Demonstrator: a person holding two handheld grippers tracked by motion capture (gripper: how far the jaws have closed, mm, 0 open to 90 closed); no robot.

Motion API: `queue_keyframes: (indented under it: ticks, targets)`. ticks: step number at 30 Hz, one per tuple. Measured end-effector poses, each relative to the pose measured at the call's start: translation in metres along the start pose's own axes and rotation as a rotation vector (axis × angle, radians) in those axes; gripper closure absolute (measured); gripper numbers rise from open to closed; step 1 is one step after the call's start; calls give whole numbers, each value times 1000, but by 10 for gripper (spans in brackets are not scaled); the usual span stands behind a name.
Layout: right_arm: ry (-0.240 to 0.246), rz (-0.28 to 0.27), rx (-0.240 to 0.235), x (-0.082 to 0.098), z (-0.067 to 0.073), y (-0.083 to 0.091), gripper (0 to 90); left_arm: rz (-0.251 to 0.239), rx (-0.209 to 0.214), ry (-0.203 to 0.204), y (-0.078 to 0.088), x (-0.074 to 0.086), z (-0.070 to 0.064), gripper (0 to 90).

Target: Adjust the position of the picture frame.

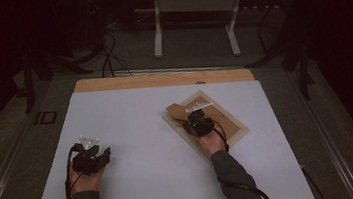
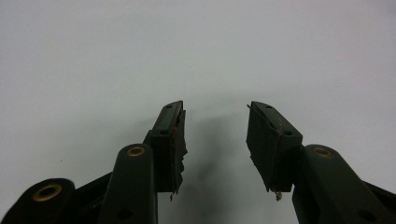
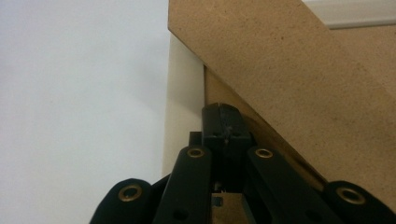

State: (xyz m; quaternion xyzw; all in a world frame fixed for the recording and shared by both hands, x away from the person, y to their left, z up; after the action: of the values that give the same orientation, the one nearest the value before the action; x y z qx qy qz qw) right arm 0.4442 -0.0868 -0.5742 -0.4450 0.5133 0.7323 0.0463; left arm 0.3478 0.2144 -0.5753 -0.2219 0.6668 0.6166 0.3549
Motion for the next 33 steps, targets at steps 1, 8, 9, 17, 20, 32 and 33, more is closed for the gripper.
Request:
queue_keyframes:
  ticks: [1,8,9,17,20,32,33]
  targets:
    - [8,1,-2,0,2,0,900,0,1,1,0,0,0,568]
    - [45,9,-29,0,15,-2,900,4,10,-5,0,0,0,584]
    - [48,12,-35,0,16,-2,900,6,10,-7,0,1,-1,587]
    - [77,16,-65,0,30,-3,900,4,14,-8,0,0,-1,590]
    - [89,20,-76,1,35,-3,900,3,15,-7,0,0,-1,590]
    - [142,36,-144,4,57,-3,900,3,14,-10,1,0,-1,590]
    - [153,40,-151,4,61,-3,900,2,14,-12,1,0,-1,590]
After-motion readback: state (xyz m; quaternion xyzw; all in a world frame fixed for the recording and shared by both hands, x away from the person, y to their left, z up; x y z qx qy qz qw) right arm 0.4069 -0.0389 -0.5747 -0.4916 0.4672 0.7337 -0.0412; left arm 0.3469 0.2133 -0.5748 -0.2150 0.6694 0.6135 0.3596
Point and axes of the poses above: each handheld gripper's, and its own axes: y roughly backward along the jaws, x roughly out of its underside, z roughly to its left, the point moved 8 cm from there along -y, roughly forward along the jaws, and after that the axes turned 2 degrees about -z, right-handed, at the moved point
